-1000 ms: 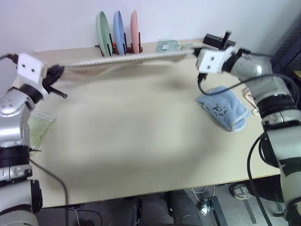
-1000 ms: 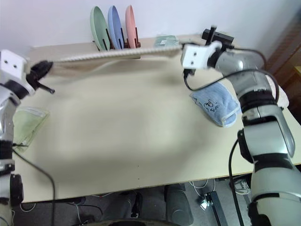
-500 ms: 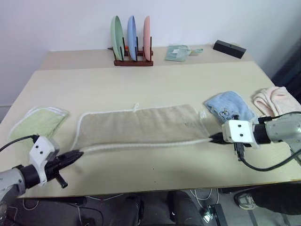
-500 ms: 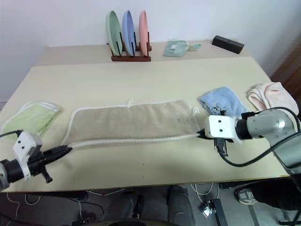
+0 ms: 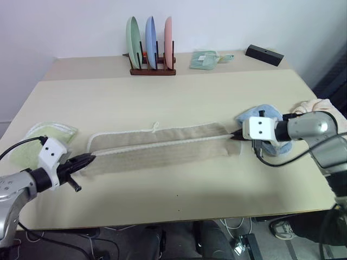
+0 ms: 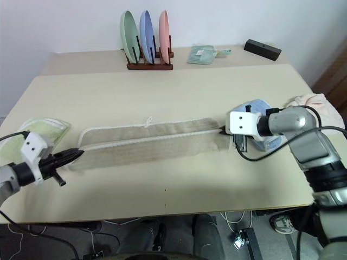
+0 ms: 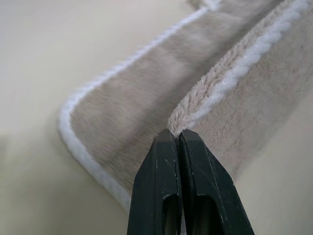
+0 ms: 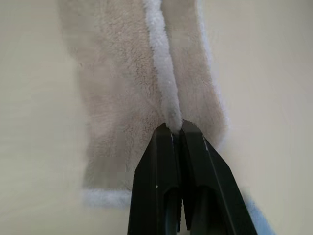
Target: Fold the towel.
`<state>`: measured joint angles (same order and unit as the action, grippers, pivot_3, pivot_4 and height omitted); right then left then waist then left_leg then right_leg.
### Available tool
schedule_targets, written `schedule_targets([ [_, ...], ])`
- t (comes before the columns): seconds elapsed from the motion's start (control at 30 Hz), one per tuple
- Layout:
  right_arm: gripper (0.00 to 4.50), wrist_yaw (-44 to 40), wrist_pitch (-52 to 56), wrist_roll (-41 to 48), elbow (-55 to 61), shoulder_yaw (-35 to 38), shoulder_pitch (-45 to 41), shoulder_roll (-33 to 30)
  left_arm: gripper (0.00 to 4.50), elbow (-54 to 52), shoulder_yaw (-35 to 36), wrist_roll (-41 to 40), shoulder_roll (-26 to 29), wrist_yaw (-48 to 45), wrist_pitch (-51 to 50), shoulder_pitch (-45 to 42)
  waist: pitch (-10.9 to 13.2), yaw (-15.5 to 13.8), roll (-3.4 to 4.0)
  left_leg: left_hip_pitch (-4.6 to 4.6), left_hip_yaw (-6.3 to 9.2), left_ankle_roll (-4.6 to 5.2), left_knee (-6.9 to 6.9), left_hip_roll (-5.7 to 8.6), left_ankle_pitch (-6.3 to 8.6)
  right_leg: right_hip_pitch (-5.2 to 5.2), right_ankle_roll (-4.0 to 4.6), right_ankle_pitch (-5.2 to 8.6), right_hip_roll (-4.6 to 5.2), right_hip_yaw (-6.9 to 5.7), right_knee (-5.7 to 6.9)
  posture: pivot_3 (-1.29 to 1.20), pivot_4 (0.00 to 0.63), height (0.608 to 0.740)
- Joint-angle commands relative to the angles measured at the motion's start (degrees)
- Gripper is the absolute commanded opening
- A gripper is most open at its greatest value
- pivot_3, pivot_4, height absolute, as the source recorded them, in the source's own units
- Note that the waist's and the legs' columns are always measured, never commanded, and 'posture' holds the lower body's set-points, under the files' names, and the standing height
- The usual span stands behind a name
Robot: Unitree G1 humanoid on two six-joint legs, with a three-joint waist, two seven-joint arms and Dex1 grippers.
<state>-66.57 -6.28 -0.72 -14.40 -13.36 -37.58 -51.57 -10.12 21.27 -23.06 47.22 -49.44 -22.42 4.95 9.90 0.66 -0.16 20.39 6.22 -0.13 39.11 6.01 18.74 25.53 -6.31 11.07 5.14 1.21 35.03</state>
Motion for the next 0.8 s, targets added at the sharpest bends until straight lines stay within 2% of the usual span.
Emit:
schedule_targets([
  [0.03, 0.05, 2.2, -6.81, -4.59, -11.95, -1.51, -7.28, 3.72, 0.0, 6.14, -2.54, 3.34, 0.58, 0.34, 3.82, -5.01, 0.0, 0.07, 0.0, 0.01, 0.0, 0.0, 0.0, 0.01, 0.0, 0.01, 0.0, 0.0, -0.01, 0.0, 0.01, 0.0, 0.15, 0.721],
  [0.3, 0.05, 6.06, -18.45, -10.95, -34.77, -4.42, -17.62, 10.59, 0.0, 19.85, -7.43, 7.27, -0.62, 0.66, 8.85, -16.46, 0.0, 0.24, 0.0, 0.1, 0.01, -0.06, -0.03, 0.06, -0.04, 0.16, 0.01, -0.01, 0.0, 0.0, 0.07, 0.0, 0.15, 0.721],
  [0.6, 0.05, 10.22, -22.63, -13.8, -42.09, -4.18, -20.22, 13.03, 0.0, 25.28, -7.6, 7.06, -1.89, 0.92, 8.83, -19.76, 0.01, 0.44, 0.01, 0.18, 0.0, -0.12, -0.06, 0.06, -0.07, 0.35, 0.01, -0.01, -0.02, 0.04, 0.17, 0.0, 0.15, 0.721],
  [0.7, 0.95, 10.31, -20.91, -12.99, -42.34, -3.2, -20.58, 13.14, 0.96, 25.75, -6.7, 6.39, -2.31, 1.68, 8.37, -20.12, 0.01, 0.45, 0.01, 0.18, 0.0, -0.12, -0.06, 0.06, -0.07, 0.35, 0.01, -0.01, -0.02, 0.05, 0.18, 0.0, 0.15, 0.721],
  [0.8, 2.4, 13.08, -21.57, -14.09, -41.13, -2.77, -20.71, 12.02, 2.44, 26.44, -5.87, 7.61, -2.86, 5.28, 9.85, -20.57, 0.01, 0.42, 0.01, 0.19, 0.0, -0.12, -0.06, 0.06, -0.07, 0.36, 0.01, -0.01, -0.02, 0.06, 0.19, 0.0, 0.15, 0.721],
])
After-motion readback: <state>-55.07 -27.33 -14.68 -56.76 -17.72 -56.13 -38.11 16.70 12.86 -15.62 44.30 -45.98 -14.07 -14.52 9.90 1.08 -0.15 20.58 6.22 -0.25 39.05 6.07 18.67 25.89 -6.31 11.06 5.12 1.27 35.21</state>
